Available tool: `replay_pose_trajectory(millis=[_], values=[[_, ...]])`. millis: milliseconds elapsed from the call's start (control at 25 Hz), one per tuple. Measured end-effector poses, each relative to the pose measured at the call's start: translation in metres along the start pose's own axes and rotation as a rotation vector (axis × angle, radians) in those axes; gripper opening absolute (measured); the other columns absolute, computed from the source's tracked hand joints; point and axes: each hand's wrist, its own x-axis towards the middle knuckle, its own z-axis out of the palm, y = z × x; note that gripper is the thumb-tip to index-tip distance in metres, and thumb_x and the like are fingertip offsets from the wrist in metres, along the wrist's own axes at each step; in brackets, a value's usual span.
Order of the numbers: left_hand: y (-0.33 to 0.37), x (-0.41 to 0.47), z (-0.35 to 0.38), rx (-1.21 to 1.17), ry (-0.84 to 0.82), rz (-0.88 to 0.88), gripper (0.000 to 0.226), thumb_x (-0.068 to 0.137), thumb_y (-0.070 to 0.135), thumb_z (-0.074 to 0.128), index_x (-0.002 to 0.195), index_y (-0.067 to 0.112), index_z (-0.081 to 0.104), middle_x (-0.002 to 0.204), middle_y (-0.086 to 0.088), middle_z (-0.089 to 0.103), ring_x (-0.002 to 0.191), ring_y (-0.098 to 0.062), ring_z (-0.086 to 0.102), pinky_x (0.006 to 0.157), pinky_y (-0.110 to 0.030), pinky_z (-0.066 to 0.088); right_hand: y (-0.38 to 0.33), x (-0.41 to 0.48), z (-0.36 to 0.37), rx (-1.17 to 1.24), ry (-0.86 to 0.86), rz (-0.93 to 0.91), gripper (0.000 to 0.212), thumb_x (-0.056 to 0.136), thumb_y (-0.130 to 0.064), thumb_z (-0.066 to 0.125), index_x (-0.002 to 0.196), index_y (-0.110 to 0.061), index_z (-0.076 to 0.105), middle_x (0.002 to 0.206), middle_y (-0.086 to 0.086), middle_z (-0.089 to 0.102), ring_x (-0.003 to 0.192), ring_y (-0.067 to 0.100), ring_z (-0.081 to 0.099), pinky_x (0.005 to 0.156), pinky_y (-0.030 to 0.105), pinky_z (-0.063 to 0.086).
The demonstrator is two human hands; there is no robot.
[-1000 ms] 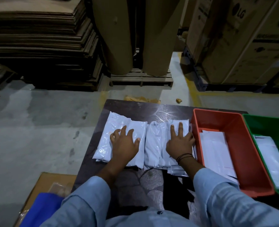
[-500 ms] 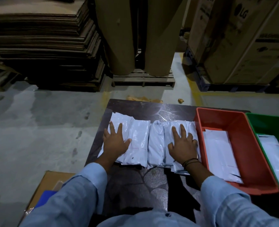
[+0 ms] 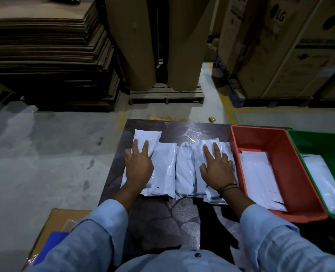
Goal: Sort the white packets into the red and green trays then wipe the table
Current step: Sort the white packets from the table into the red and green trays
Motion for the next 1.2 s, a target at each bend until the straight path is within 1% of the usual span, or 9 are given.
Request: replay_pose_trajectory(millis=[280, 480, 600, 680, 800, 960, 1080, 1200], values=[[0.061, -0.004, -0.016, -0.114, 0.021, 0.071, 0.059, 0.101, 0.026, 0.051, 0.157, 0.029, 0.031, 0.167, -0.010, 0.015, 0.132, -0.040, 0.031, 0.110, -0.049, 0.035, 0.004, -0.001, -0.037, 0.110, 0.082, -0.018, 0.074, 0.084, -0.041, 0.041, 0.155, -0.032, 0.021, 0.164, 0.009, 0.015, 0.137, 0.047, 0.031, 0.108, 0.056, 0.030], [0.105, -0.008, -0.018, -0.150, -0.013, 0.113, 0.059, 0.102, 0.031, 0.050, 0.157, 0.030, 0.029, 0.167, -0.009, 0.014, 0.137, -0.040, 0.027, 0.113, -0.049, 0.032, 0.020, -0.009, -0.061, 0.195, 0.152, 0.007, 0.073, 0.083, -0.040, 0.042, 0.154, -0.031, 0.024, 0.163, 0.008, 0.016, 0.137, 0.040, 0.031, 0.107, 0.057, 0.031], [0.137, -0.013, -0.017, -0.168, -0.026, 0.164, 0.058, 0.104, 0.033, 0.047, 0.158, 0.031, 0.027, 0.168, -0.007, 0.011, 0.137, -0.038, 0.025, 0.115, -0.048, 0.029, 0.049, -0.012, -0.073, 0.216, 0.228, 0.046, 0.074, 0.081, -0.040, 0.043, 0.153, -0.030, 0.027, 0.162, 0.009, 0.020, 0.131, 0.039, 0.036, 0.102, 0.055, 0.035], [0.163, -0.020, -0.014, -0.170, -0.038, 0.197, 0.057, 0.104, 0.034, 0.045, 0.158, 0.031, 0.026, 0.168, -0.007, 0.010, 0.136, -0.038, 0.025, 0.114, -0.048, 0.028, 0.075, -0.013, -0.075, 0.197, 0.233, 0.092, 0.073, 0.083, -0.040, 0.044, 0.153, -0.029, 0.027, 0.162, 0.010, 0.021, 0.130, 0.040, 0.037, 0.100, 0.055, 0.036], [0.205, -0.028, -0.010, -0.185, -0.050, 0.234, 0.058, 0.104, 0.032, 0.046, 0.158, 0.031, 0.026, 0.167, -0.007, 0.011, 0.137, -0.038, 0.024, 0.115, -0.050, 0.030, 0.124, -0.019, -0.070, 0.135, 0.171, 0.146, 0.072, 0.086, -0.039, 0.048, 0.154, -0.030, 0.025, 0.162, 0.010, 0.018, 0.131, 0.041, 0.037, 0.102, 0.055, 0.034], [0.262, -0.046, -0.005, -0.207, -0.077, 0.218, 0.061, 0.102, 0.031, 0.049, 0.158, 0.030, 0.025, 0.167, -0.009, 0.012, 0.140, -0.039, 0.023, 0.116, -0.052, 0.029, 0.183, -0.026, -0.050, 0.092, -0.020, 0.209, 0.075, 0.086, -0.040, 0.048, 0.154, -0.033, 0.017, 0.164, 0.008, 0.010, 0.133, 0.043, 0.035, 0.108, 0.055, 0.031], [0.301, -0.057, 0.006, -0.175, -0.097, 0.201, 0.062, 0.102, 0.031, 0.051, 0.158, 0.031, 0.024, 0.168, -0.008, 0.011, 0.143, -0.039, 0.022, 0.117, -0.051, 0.027, 0.209, -0.025, -0.035, 0.062, -0.112, 0.194, 0.071, 0.090, -0.045, 0.044, 0.155, -0.032, 0.017, 0.164, 0.008, 0.009, 0.137, 0.045, 0.030, 0.110, 0.056, 0.027], [0.330, -0.068, 0.019, -0.136, -0.128, 0.193, 0.062, 0.102, 0.032, 0.049, 0.158, 0.031, 0.023, 0.167, -0.009, 0.010, 0.142, -0.042, 0.023, 0.117, -0.052, 0.026, 0.216, -0.023, -0.025, 0.016, -0.148, 0.124, 0.071, 0.093, -0.043, 0.044, 0.156, -0.029, 0.015, 0.164, 0.011, 0.008, 0.138, 0.046, 0.026, 0.109, 0.056, 0.025]])
